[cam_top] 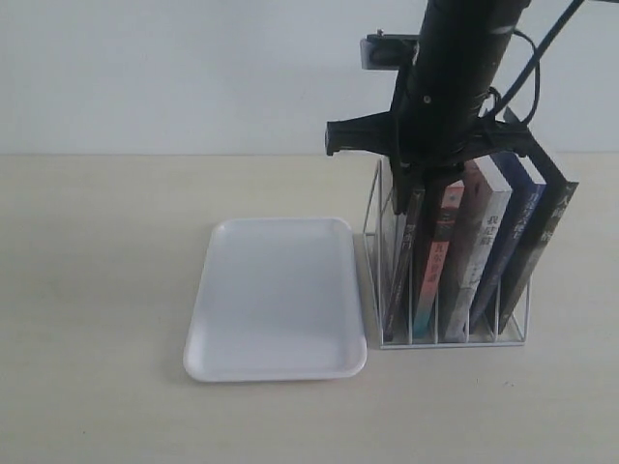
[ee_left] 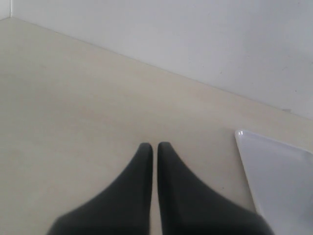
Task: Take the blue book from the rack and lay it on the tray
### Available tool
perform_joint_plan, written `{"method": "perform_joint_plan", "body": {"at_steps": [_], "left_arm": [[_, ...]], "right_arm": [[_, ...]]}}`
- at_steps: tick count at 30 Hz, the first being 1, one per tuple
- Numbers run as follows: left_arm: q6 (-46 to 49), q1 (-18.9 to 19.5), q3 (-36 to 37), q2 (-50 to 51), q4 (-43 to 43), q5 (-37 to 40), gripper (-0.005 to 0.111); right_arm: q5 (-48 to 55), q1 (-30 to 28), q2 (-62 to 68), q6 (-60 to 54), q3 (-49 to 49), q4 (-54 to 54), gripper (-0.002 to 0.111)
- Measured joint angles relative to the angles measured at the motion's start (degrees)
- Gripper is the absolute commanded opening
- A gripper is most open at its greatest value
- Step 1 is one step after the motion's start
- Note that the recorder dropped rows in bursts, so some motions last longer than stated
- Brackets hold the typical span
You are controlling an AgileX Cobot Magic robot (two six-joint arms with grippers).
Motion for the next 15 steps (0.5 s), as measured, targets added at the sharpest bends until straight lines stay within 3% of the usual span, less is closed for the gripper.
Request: {"method": "perform_joint_plan", "body": {"at_steps": [8, 15], "left_arm": [[0.0, 0.0, 0.0, 0.0, 0.0, 0.0, 0.004], [0.0, 0.0, 0.0, 0.0, 0.0, 0.0, 0.004]], "right_arm": [[0.8, 0.0, -1.2, -2.6, -0.8, -0.3, 0.0], [1.5, 0.0, -12.3, -3.7, -10.1, -1.9, 0.0]]}}
